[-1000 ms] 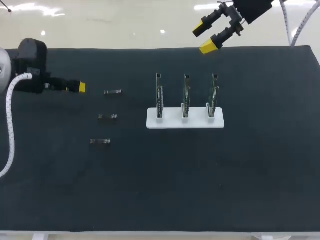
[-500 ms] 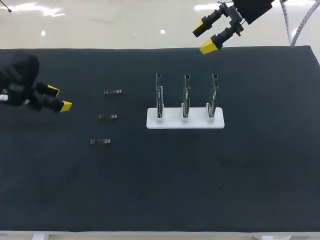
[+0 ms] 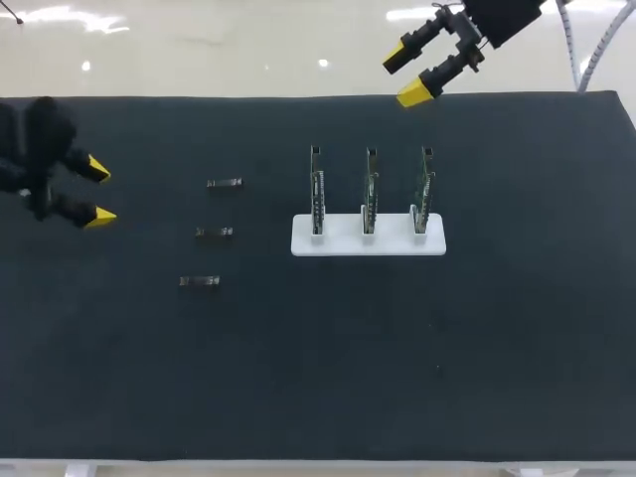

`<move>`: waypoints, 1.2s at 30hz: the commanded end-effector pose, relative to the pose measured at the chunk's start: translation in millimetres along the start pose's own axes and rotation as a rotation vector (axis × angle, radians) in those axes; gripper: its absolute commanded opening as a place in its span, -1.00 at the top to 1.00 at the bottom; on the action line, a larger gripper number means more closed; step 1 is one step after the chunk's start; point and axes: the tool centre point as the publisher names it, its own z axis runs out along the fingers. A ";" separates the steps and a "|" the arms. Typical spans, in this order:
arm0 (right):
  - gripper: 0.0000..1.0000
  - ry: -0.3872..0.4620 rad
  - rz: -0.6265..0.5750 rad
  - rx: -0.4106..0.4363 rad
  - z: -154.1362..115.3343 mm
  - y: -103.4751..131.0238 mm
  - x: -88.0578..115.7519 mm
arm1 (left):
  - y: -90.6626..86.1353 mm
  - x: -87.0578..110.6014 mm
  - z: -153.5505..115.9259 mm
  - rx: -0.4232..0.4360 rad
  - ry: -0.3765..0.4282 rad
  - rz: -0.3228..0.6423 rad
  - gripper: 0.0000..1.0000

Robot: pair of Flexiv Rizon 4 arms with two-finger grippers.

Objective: Pick up the optical module with the left hand, and insert it into the network port with the right hand.

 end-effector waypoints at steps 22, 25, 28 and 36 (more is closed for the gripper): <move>-1.00 -0.001 0.000 0.000 0.0 0.4 0.0 | -22.0 -31.7 27.8 0.154 0.403 0.348 -1.00; -1.00 -0.001 0.000 0.000 0.0 0.4 0.0 | -26.9 -34.2 32.4 0.164 0.448 0.332 -1.00; -1.00 -0.001 0.000 0.000 0.0 0.4 0.0 | -30.6 -36.4 38.6 0.175 0.487 0.325 -1.00; -1.00 -0.001 0.000 0.000 0.0 0.4 0.0 | -35.5 -32.1 64.5 0.197 0.545 0.315 -1.00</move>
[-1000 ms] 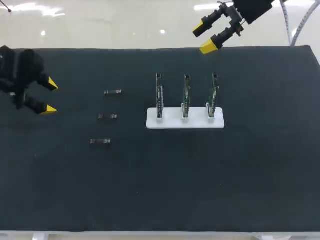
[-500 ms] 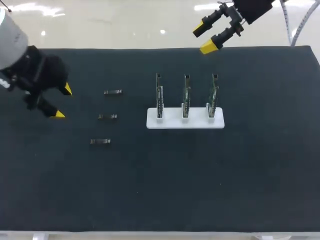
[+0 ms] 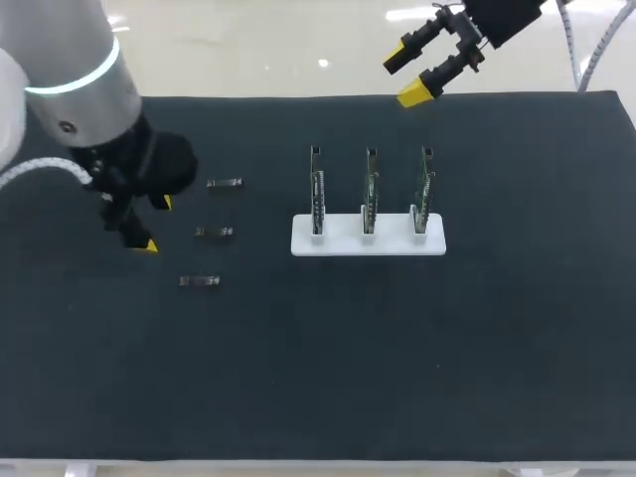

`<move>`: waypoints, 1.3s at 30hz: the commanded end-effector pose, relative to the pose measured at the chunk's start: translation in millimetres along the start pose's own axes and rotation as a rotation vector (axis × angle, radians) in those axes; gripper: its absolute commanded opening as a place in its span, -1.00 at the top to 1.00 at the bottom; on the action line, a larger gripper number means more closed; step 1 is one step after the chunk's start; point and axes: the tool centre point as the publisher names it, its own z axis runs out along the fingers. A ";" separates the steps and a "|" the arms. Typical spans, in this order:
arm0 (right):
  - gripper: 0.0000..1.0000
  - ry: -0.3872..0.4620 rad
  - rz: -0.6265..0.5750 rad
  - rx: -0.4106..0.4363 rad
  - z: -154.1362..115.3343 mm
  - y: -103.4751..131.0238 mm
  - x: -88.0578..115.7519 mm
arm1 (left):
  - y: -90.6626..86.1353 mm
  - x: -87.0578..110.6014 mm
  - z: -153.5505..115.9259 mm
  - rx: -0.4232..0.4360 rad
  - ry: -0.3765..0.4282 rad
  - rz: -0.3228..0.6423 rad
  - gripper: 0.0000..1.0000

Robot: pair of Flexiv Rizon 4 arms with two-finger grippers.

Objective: Pick up the optical module with the left hand, and insert it into the network port with the right hand.

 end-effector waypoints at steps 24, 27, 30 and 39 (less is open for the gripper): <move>-1.00 0.000 0.000 0.000 0.0 0.3 -0.2 | -11.1 -15.7 59.8 0.128 0.077 -0.076 -1.00; -1.00 0.000 0.000 0.000 0.0 0.3 -0.2 | -12.6 -17.3 62.3 0.131 0.072 -0.077 -1.00; -1.00 0.000 0.000 0.000 0.0 0.3 -0.2 | -13.5 -18.7 66.3 0.121 0.066 -0.090 -1.00; -1.00 0.000 0.000 0.000 0.0 0.3 -0.2 | -17.1 -19.4 76.3 0.083 0.036 -0.091 -1.00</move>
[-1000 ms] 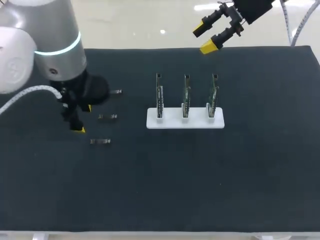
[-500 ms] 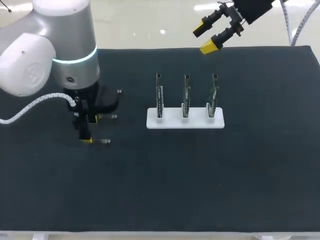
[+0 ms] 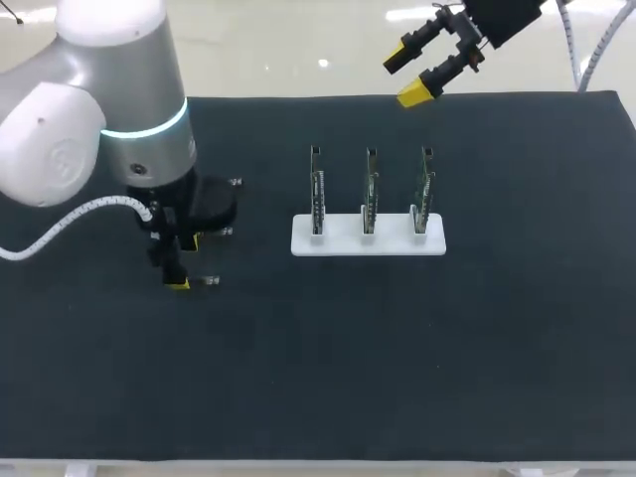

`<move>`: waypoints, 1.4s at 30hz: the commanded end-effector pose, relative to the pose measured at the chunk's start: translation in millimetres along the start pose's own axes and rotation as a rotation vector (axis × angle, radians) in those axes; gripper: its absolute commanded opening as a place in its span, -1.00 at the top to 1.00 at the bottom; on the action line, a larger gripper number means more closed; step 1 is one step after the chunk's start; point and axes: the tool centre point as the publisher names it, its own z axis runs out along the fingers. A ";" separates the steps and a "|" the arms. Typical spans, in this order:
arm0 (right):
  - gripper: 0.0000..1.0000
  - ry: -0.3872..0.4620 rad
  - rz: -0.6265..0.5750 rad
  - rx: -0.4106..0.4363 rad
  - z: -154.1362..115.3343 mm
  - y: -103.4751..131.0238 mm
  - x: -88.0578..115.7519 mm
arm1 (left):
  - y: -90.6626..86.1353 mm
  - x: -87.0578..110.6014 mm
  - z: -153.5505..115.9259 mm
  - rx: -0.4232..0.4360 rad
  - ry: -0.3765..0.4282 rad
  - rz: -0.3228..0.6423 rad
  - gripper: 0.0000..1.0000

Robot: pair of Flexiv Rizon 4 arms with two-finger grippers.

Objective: Pick up the optical module with the left hand, and insert it into the network port with the right hand.

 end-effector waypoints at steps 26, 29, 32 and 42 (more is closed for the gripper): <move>-1.00 0.000 -0.001 0.000 0.0 0.3 -0.3 | -6.3 1.6 23.2 -0.038 -0.004 -0.014 -1.00; -1.00 0.000 -0.001 0.000 0.0 0.3 -0.3 | -5.4 1.0 24.2 -0.036 -0.003 -0.019 -0.81; -1.00 0.000 -0.001 0.000 0.0 0.3 -0.3 | -4.6 0.7 25.1 -0.035 -0.001 -0.020 -0.80; -1.00 0.000 -0.001 0.000 0.0 0.3 -0.3 | -3.3 1.7 28.4 -0.034 0.002 -0.021 -0.12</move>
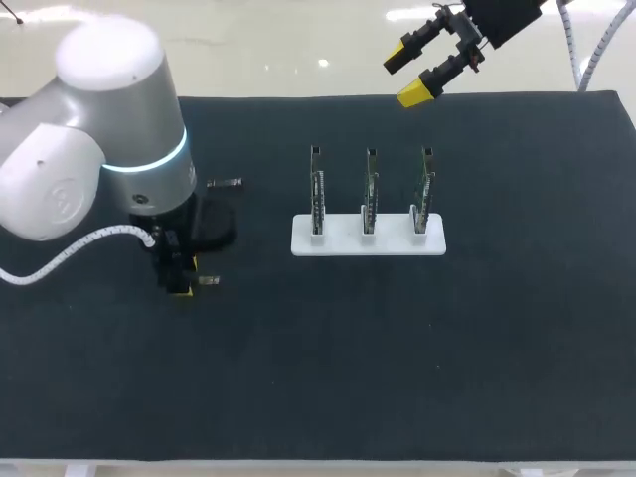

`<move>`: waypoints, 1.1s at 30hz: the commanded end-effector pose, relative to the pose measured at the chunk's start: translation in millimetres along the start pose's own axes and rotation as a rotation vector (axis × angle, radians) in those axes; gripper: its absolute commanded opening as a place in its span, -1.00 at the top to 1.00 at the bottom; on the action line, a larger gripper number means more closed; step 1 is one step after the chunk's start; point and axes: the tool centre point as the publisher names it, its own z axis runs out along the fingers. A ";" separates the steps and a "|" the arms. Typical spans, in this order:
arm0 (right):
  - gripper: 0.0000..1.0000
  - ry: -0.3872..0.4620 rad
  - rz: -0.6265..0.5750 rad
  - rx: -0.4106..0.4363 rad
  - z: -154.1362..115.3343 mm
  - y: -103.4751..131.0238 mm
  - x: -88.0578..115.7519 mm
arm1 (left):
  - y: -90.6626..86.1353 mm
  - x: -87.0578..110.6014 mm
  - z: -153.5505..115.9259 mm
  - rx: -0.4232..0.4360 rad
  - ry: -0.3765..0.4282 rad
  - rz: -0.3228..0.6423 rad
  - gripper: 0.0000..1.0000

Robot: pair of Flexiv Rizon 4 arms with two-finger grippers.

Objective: Pick up the optical module with the left hand, and insert it into the network port with the right hand.

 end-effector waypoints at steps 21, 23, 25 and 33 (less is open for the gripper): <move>-1.00 0.000 0.000 0.000 0.0 0.3 -0.2 | 6.5 1.4 -95.2 0.120 -0.231 -0.048 1.00; -1.00 0.000 0.000 0.000 0.0 0.3 -0.2 | 7.2 0.7 -109.6 0.139 -0.285 -0.018 1.00; -1.00 0.000 0.000 0.000 0.0 0.3 -0.2 | 8.2 -1.0 -119.3 0.142 -0.341 -0.007 1.00; -1.00 0.000 0.000 0.000 0.0 0.3 -0.2 | 17.0 -4.5 -157.9 0.187 -0.585 0.054 1.00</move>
